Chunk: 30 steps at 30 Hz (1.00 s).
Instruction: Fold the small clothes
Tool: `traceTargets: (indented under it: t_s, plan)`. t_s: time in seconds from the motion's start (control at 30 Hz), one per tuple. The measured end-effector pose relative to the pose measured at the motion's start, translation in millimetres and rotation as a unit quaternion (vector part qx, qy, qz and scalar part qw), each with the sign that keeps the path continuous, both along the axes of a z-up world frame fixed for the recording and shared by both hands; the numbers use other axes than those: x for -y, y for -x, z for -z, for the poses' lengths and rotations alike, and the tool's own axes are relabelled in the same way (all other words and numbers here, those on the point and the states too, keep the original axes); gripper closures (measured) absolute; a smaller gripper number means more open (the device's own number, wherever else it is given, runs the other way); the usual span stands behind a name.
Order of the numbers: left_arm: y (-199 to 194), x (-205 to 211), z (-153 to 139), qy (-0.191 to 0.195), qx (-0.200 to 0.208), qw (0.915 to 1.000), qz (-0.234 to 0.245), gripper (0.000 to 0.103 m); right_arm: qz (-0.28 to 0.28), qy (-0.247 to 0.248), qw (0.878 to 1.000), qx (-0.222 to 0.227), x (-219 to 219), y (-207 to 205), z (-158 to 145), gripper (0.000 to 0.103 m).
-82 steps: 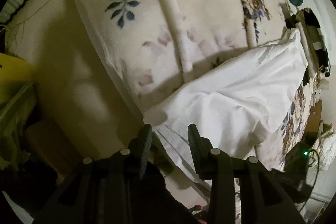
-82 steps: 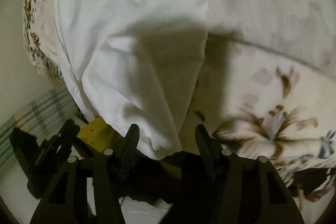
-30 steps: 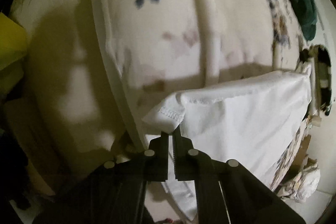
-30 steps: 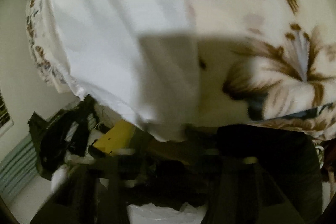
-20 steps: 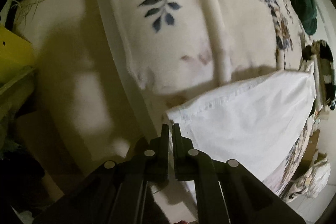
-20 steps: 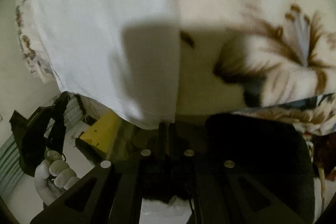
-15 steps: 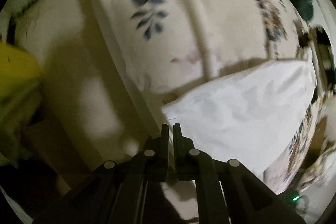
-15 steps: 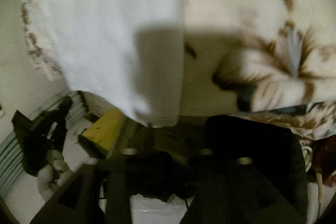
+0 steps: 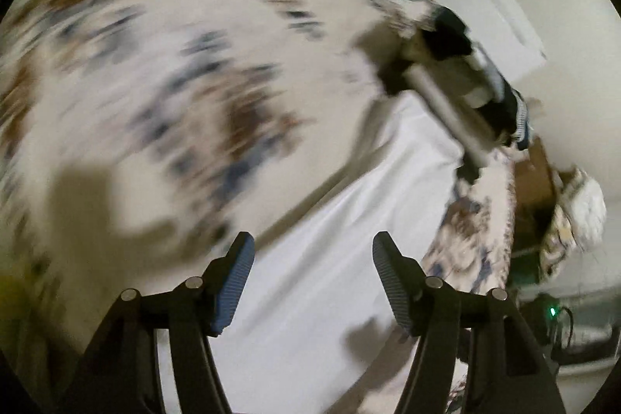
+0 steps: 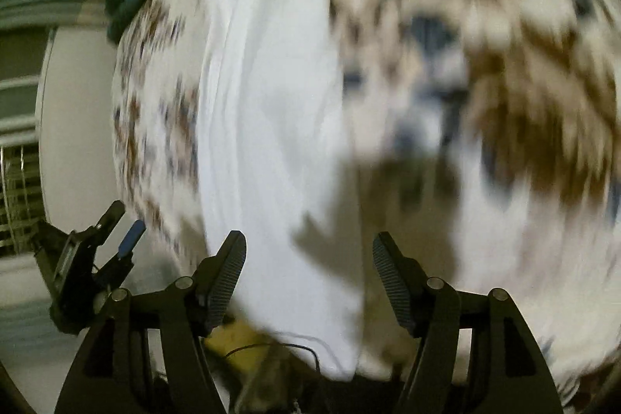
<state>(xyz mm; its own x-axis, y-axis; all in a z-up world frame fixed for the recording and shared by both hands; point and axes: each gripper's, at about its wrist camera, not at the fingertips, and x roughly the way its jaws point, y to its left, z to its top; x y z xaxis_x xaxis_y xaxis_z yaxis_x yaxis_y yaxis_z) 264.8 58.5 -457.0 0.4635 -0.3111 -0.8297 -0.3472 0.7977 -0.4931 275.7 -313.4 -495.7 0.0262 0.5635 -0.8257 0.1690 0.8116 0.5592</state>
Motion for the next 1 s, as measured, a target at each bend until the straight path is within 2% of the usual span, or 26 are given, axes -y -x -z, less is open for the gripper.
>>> traceTargets:
  t_s: [0.07,0.1,0.17,0.3,0.43,0.6,0.63,0.67,0.7,0.8,1.0]
  plan:
    - [-67,17,14,0.008,0.007,0.9988,0.047,0.042,0.029,0.003,0.999,0.014,21,-50,6,0.033]
    - [-87,23,19,0.012,0.007,0.998,0.062,0.042,0.041,0.004,0.999,0.019,26,-74,12,0.033]
    - [-147,38,41,0.03,-0.001,0.9941,0.105,0.042,0.063,0.0,0.998,0.031,37,-122,23,0.033]
    - [-227,58,85,0.048,-0.016,0.9848,0.166,0.042,0.104,-0.044,0.992,0.048,61,-218,47,0.029]
    - [-272,71,124,0.075,-0.039,0.9758,0.202,0.042,0.12,-0.093,0.988,0.04,67,-277,76,0.029]
    - [-284,71,119,0.112,0.005,0.9709,0.211,0.045,0.108,-0.113,0.986,0.052,63,-314,86,0.03]
    - [-284,73,116,0.111,0.011,0.9701,0.216,0.048,0.103,-0.113,0.986,0.059,64,-315,82,0.033]
    - [-283,75,113,0.106,0.015,0.9686,0.225,0.076,0.095,-0.107,0.987,0.066,63,-319,78,0.05]
    - [-283,78,111,0.102,0.014,0.9666,0.235,0.097,0.086,-0.101,0.989,0.069,61,-322,75,0.071]
    - [-274,84,95,0.086,0.035,0.9639,0.249,0.097,0.071,-0.074,0.991,0.083,53,-326,64,0.094]
    - [-243,83,48,0.079,0.08,0.9592,0.259,0.097,0.061,-0.06,0.988,0.129,51,-323,20,0.101]
